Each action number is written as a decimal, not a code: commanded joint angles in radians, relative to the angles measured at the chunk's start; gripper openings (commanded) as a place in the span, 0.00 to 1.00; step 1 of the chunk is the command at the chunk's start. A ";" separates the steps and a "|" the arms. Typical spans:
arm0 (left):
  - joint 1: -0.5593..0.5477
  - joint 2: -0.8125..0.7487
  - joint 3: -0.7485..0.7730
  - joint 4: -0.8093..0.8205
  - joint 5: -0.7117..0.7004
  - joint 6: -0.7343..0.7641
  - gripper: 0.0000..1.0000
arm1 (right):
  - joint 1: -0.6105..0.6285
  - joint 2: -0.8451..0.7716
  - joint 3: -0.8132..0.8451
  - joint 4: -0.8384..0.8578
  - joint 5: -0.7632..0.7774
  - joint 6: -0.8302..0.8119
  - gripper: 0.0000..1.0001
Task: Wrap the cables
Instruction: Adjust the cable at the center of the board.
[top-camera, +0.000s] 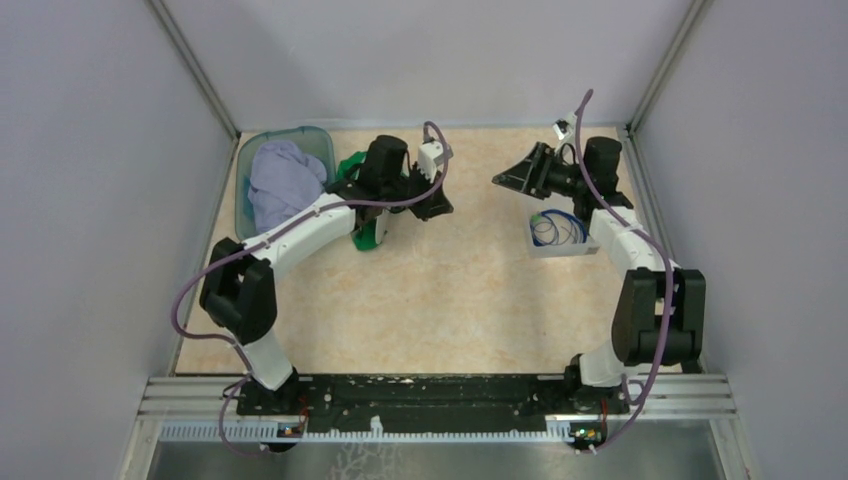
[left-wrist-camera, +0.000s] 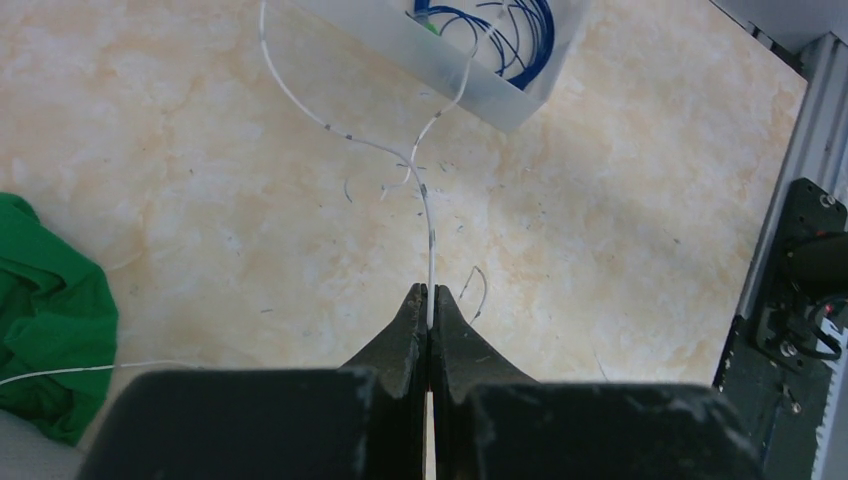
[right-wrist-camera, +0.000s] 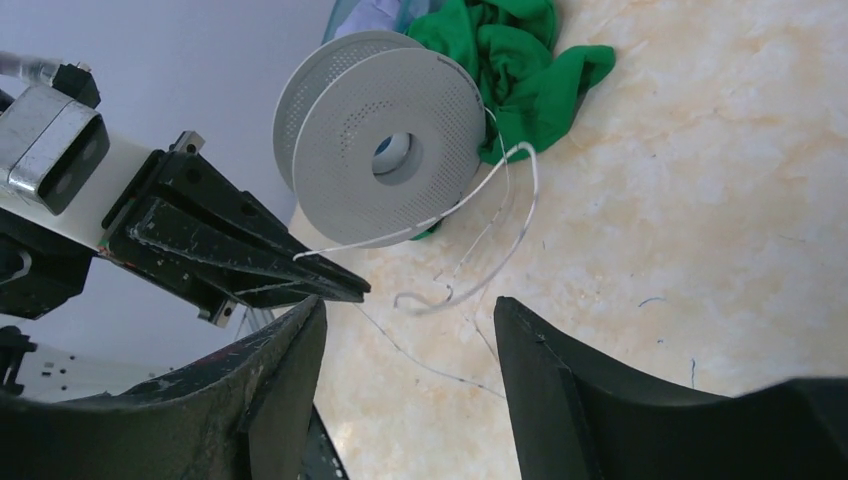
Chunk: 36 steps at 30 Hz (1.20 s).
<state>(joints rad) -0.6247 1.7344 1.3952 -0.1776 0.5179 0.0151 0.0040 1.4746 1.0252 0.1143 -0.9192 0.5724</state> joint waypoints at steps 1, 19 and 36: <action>-0.012 0.048 0.058 0.044 -0.098 -0.033 0.00 | 0.004 0.049 0.085 0.043 -0.044 0.066 0.62; -0.038 0.201 0.180 0.002 -0.042 0.025 0.04 | 0.015 0.113 0.267 -0.230 0.037 -0.291 0.65; -0.043 -0.055 0.132 -0.234 -0.079 0.341 1.00 | 0.023 0.152 0.370 -0.344 0.087 -0.388 0.66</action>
<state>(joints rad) -0.6708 1.8217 1.5368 -0.3408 0.4599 0.2413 0.0113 1.6135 1.3430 -0.2375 -0.8307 0.2157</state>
